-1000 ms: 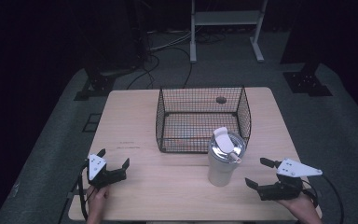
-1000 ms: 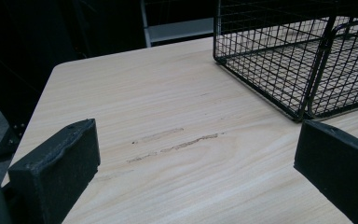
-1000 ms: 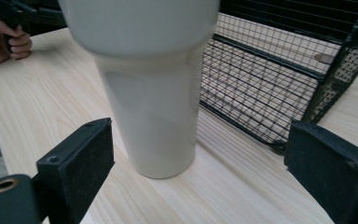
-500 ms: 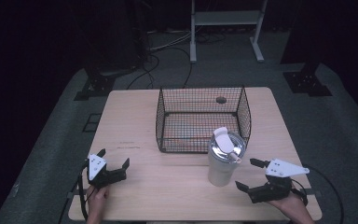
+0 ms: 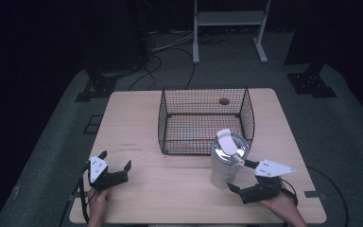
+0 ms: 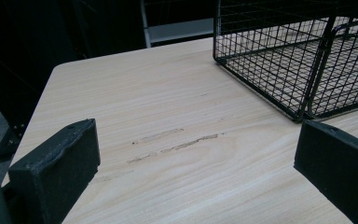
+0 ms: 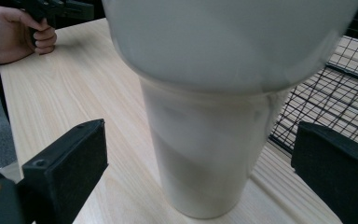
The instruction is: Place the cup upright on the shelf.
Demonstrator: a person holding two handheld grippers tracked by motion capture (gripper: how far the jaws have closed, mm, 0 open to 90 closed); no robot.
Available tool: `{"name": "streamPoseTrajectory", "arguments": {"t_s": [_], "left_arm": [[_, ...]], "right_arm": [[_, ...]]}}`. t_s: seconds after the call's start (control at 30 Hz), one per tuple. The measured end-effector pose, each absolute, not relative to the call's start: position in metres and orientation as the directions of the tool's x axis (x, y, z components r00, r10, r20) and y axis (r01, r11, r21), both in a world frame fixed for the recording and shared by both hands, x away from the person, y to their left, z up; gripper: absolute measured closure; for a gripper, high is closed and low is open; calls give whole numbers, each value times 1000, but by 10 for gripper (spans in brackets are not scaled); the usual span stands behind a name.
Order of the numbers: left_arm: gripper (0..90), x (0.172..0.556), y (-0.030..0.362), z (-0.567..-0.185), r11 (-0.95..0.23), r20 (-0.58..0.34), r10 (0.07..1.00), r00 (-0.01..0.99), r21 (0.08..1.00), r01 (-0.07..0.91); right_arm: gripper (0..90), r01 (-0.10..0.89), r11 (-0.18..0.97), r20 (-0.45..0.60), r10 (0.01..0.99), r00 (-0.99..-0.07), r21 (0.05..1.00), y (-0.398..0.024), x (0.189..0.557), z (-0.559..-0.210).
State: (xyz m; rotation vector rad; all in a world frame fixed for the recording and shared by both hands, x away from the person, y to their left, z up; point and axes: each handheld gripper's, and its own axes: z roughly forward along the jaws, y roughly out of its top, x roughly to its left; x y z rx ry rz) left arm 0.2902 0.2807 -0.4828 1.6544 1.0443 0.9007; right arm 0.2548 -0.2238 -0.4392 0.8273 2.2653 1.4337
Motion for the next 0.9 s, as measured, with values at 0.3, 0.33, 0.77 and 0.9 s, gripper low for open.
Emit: {"name": "streamPoseTrajectory", "arguments": {"t_s": [0.3,0.33,0.77,0.9], "left_arm": [[0,290,281,-483,-186,93,926,365,956,228],[0,290,281,-483,-186,93,926,365,956,228],[0,290,281,-483,-185,93,926,366,956,227],[0,290,281,-483,-185,93,926,366,956,227]], "right_arm": [[31,290,279,49,638,-769,915,-215,262,-445],[31,285,279,45,638,-768,917,-214,263,-446],[36,249,236,37,652,-757,939,-207,271,-454],[45,237,226,35,651,-758,945,-206,274,-455]]}}
